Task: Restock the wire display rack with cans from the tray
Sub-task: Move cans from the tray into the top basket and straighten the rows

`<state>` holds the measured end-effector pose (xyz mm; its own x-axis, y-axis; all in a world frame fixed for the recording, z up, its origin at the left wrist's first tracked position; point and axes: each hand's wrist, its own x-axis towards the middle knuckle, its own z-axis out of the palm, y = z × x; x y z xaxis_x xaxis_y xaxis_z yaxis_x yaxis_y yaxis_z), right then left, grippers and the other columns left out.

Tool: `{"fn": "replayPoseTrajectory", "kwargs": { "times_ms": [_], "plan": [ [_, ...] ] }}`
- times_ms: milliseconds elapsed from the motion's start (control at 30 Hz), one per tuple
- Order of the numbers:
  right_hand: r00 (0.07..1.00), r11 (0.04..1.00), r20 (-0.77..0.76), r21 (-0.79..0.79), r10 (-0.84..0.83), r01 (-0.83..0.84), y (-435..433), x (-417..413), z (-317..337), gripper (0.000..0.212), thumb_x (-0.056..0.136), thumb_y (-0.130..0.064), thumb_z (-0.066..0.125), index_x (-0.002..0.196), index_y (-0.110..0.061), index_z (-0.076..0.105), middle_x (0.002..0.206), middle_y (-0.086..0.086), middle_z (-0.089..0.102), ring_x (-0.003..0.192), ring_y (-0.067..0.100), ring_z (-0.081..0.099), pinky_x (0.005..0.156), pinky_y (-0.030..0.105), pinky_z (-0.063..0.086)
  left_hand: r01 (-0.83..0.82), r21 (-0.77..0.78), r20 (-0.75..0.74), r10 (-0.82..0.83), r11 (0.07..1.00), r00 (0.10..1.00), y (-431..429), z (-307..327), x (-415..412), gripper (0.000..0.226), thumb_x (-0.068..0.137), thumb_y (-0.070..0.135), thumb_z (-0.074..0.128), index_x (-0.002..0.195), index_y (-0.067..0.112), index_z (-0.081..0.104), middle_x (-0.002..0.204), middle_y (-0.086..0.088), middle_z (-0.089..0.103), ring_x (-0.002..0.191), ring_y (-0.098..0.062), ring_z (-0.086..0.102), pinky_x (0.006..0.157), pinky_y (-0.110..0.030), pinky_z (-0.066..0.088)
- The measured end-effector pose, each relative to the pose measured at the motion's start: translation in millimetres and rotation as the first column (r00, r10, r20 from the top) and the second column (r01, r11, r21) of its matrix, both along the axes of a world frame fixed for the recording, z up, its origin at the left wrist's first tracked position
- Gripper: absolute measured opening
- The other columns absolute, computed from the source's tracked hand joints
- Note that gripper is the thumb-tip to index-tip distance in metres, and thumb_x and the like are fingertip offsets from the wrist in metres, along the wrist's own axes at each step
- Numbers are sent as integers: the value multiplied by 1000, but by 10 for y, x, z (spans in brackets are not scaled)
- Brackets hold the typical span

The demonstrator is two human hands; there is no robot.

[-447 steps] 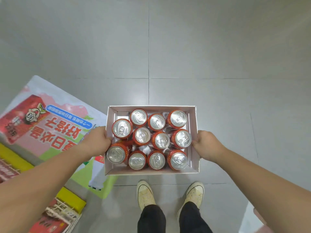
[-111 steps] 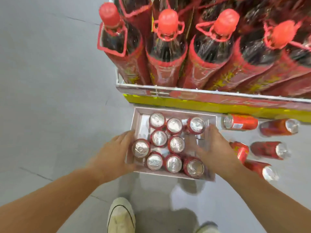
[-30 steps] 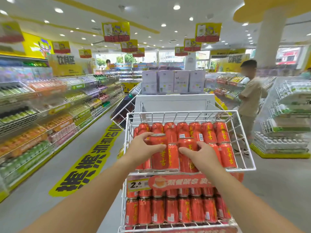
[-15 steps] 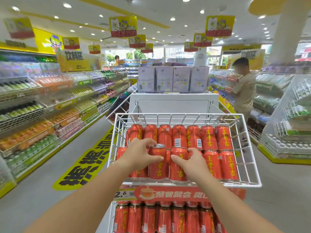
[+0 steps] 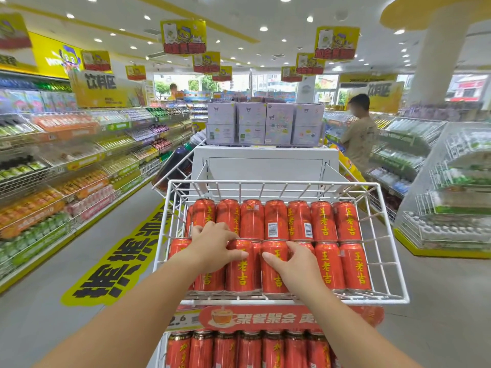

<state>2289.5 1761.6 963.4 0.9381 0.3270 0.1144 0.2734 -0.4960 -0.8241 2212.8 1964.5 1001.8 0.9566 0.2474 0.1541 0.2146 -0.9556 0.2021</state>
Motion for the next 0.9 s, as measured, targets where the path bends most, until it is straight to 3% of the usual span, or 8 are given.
{"fn": "replayPoseTrajectory", "kwargs": {
  "times_ms": [200,367,533,700,833,900],
  "plan": [
    [1000,1000,8,-23,20,-20,130,20,-34,105,57,-87,60,139,-22,54,134,-1,58,120,21,58,98,44,53,33,-59,-27,-35,998,999,48,-38,11,64,87,71,53,139,33,55,132,8,53,125,-21,43,108,-46,22],
    [999,999,-26,-43,23,-25,163,35,-28,92,65,-74,68,140,-24,50,131,-3,58,117,20,58,95,44,55,56,-91,19,-55,994,998,28,-48,-36,63,88,67,57,143,37,49,134,9,55,131,-20,41,108,-44,20],
    [999,993,-11,-103,53,-54,145,34,-7,81,62,-80,64,126,-33,55,119,-6,62,102,15,63,86,41,59,75,15,14,-76,997,997,-16,-58,-68,60,92,67,48,142,34,48,139,9,52,130,-19,43,112,-46,22],
    [981,926,179,-378,76,-3,34,-92,69,87,78,-79,50,148,-28,36,144,2,44,133,25,43,103,45,45,78,244,-22,-75,967,997,-115,-79,-133,77,90,71,39,154,27,31,150,2,42,138,-23,38,115,-49,23],
    [945,853,305,-519,118,61,-89,-217,86,88,83,-79,37,154,-28,26,155,7,34,141,28,32,113,47,34,55,349,-1,-58,936,998,-195,-98,-238,92,83,77,24,158,24,19,160,-3,31,146,-26,30,118,-52,22],
    [927,828,344,-556,149,73,-159,-317,77,86,84,-77,35,154,-27,25,157,9,32,143,29,30,116,48,30,55,364,-8,-56,930,998,-248,-116,-339,92,86,76,27,160,24,13,165,-6,22,151,-28,21,121,-54,17]
  ]
}}
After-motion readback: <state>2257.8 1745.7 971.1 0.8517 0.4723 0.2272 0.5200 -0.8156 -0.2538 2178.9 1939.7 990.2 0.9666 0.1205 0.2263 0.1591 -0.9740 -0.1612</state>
